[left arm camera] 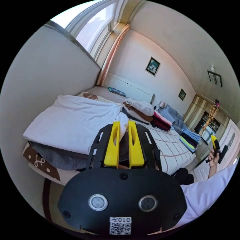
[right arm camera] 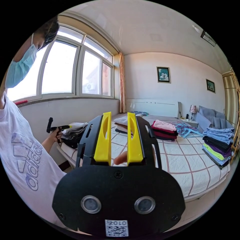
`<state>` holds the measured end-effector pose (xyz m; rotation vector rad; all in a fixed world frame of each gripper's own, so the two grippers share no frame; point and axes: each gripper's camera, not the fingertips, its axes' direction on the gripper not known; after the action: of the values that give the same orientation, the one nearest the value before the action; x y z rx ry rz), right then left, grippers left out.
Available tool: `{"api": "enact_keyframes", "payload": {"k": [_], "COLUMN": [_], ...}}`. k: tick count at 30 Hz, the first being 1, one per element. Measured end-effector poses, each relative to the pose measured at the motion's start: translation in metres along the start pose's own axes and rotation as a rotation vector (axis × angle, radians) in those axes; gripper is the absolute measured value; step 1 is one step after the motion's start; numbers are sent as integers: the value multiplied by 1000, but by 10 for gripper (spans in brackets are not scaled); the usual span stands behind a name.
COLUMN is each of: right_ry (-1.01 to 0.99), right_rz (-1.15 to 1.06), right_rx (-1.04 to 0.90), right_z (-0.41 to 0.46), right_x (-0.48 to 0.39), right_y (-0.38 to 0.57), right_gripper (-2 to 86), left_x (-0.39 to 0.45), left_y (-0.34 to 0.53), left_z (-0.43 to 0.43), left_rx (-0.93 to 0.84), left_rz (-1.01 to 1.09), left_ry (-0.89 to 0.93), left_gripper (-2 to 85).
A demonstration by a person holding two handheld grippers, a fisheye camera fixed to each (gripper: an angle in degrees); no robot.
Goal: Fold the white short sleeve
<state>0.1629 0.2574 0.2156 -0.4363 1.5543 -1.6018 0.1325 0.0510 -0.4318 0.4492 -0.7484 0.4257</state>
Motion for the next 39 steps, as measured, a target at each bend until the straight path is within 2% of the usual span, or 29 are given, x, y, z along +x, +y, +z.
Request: {"api": "enact_keyframes", "payload": {"k": [3, 5, 9, 10, 12, 14, 16, 19, 21, 22, 23, 24, 25, 28, 30, 33, 39], "right_ry": [18, 33, 71, 76, 88, 107, 135, 182, 188, 185, 185, 181, 178, 183, 163, 129, 167], "right_rz": [-6, -12, -7, -2, 3, 12, 23, 36, 58, 72, 77, 88, 100, 115, 128, 183, 266], "right_rx": [-2, 2, 12, 10, 5, 5, 5, -1, -25, -59, -80, -130, -180, -277, -346, -465, -672], "right_z": [-2, -4, -6, -7, -7, -9, -12, -16, -14, -8, -5, 5, 17, 57, 89, 144, 210], "right_x": [4, 5, 8, 10, 13, 17, 22, 29, 38, 45, 49, 57, 65, 79, 85, 92, 108], "right_y": [-1, -2, -3, -3, -3, -4, -6, -5, -2, 0, 1, 4, 8, 22, 35, 62, 105], "right_gripper": [100, 98, 96, 96, 96, 96, 96, 96, 97, 98, 99, 101, 105, 113, 115, 120, 119], "left_x": [-13, -1, 84, 98, 161, 223, 286, 372, 413, 417, 416, 410, 407, 390, 380, 375, 392], "left_y": [-5, -18, -69, -75, -93, -96, -83, -7, 83, 101, 127, 140, 143, 145, 152, 172, 225], "left_z": [3, 11, 39, 43, 59, 74, 101, 170, 228, 239, 253, 259, 259, 243, 227, 214, 195], "left_rx": [87, 117, 120, 129, 163, 138, 32, -241, -526, -576, -645, -651, -637, -483, -358, -304, -194], "left_rz": [-138, -125, 73, 105, 221, 342, 454, 600, 653, 642, 564, 478, 454, 562, 713, 851, 941], "left_ry": [43, 79, 71, 109, 324, 419, 496, 661, 766, 811, 931, 1020, 1033, 799, 527, 386, 296], "left_gripper": [73, 70, 63, 62, 60, 59, 60, 66, 71, 72, 74, 76, 77, 85, 94, 98, 92]}}
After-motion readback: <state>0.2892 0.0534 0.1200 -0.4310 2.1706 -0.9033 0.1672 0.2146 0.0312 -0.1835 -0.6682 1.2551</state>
